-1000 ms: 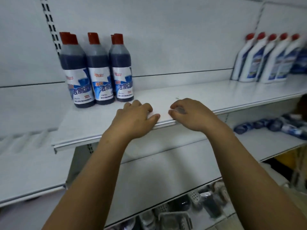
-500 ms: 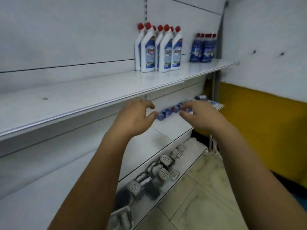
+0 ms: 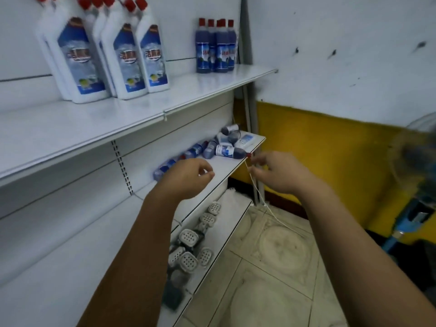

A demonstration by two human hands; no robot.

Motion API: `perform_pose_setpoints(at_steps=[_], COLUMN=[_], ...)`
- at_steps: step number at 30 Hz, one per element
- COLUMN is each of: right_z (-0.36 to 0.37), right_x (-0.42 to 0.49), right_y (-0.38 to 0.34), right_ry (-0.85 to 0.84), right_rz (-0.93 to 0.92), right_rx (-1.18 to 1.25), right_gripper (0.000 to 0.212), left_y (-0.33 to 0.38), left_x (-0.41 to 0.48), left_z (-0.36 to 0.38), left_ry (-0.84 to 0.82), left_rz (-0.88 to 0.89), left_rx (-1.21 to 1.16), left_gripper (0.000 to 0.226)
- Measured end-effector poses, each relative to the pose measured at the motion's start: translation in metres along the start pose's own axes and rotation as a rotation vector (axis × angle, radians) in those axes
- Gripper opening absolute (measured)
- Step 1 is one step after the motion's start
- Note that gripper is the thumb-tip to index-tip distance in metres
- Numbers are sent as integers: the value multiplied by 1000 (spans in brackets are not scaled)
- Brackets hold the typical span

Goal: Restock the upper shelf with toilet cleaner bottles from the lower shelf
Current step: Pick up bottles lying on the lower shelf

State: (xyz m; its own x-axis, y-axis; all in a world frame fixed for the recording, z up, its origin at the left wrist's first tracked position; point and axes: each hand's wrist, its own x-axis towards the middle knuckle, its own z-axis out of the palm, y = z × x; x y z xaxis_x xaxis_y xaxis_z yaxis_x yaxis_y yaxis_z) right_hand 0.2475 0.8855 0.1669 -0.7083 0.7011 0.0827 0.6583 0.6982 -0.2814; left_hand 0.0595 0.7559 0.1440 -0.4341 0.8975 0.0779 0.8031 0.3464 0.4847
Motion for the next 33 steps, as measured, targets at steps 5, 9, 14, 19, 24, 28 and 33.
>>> perform_pose_setpoints(at_steps=[5,9,14,19,24,28,33], right_z=[5,18,46,69,78,93,145], right_x=[85,152,232,319,396,445,485], right_y=[41,73,102,120,146,160,154], right_ry=[-180,-207,-336,-396,-488,-519,-597], right_rz=[3,-1,-75,-255,-420,-445,-467], right_rx=[-30,-15,13,-17,-33,-44,-8], right_gripper=[45,47,48,50,42,43,41], left_y=[-1,-2,-22,-49,-56,-59,-85], left_x=[94,159,217,256,287,304,313], left_z=[23,39,63,87,114,130,136], left_ry=[-137,-137,-151,-24,84,177,215], left_rz=[-52,-96,-205,-387,-607,-708,-823], left_rx=[-10,-39,-27,-40,-69,-87,-69], left_gripper=[38,40,41,43,47,50,51])
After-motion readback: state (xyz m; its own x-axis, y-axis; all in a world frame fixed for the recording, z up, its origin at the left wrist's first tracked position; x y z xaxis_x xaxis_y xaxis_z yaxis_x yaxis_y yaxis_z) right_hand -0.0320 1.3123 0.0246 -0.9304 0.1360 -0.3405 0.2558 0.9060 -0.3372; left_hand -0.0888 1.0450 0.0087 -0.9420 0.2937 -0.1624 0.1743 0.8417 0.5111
